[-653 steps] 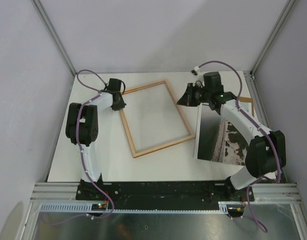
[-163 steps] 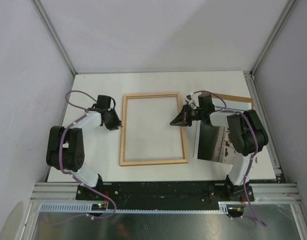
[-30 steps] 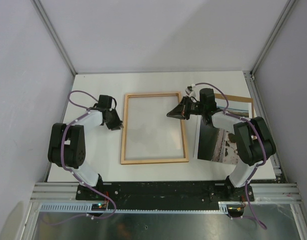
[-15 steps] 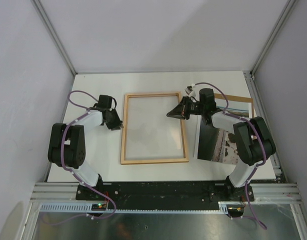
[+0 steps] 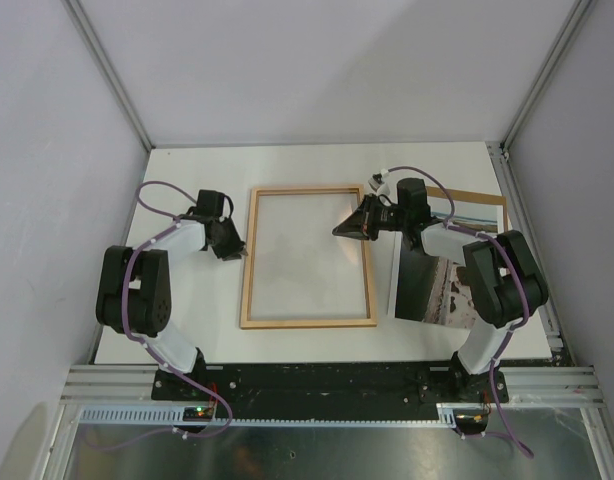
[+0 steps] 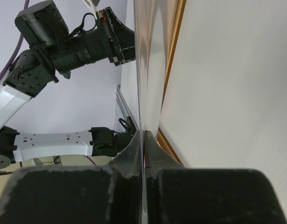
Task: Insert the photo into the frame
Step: Place the glass panel at the frame body.
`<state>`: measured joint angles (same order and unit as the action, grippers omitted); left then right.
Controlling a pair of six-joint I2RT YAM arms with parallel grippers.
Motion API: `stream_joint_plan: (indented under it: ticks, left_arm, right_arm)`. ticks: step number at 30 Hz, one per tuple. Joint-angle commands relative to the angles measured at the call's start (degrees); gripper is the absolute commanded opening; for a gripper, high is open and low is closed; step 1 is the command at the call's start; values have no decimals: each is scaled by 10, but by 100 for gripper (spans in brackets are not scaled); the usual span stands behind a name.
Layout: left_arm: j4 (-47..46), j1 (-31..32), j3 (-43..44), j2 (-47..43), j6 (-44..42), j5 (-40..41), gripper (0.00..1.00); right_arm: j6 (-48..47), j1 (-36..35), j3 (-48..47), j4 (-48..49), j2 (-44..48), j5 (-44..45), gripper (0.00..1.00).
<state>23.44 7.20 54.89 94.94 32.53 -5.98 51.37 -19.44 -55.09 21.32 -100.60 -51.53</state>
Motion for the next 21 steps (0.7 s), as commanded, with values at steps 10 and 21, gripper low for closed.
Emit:
stream_joint_plan:
  ticks: [10, 21]
  left_arm:
    - [28, 4, -16, 39, -14, 29, 25]
    - [28, 4, -14, 41, -15, 28, 25]
  right_arm:
    - [2, -4, 1, 38, -14, -7, 0]
    - [6, 1, 0, 51, -17, -9, 0]
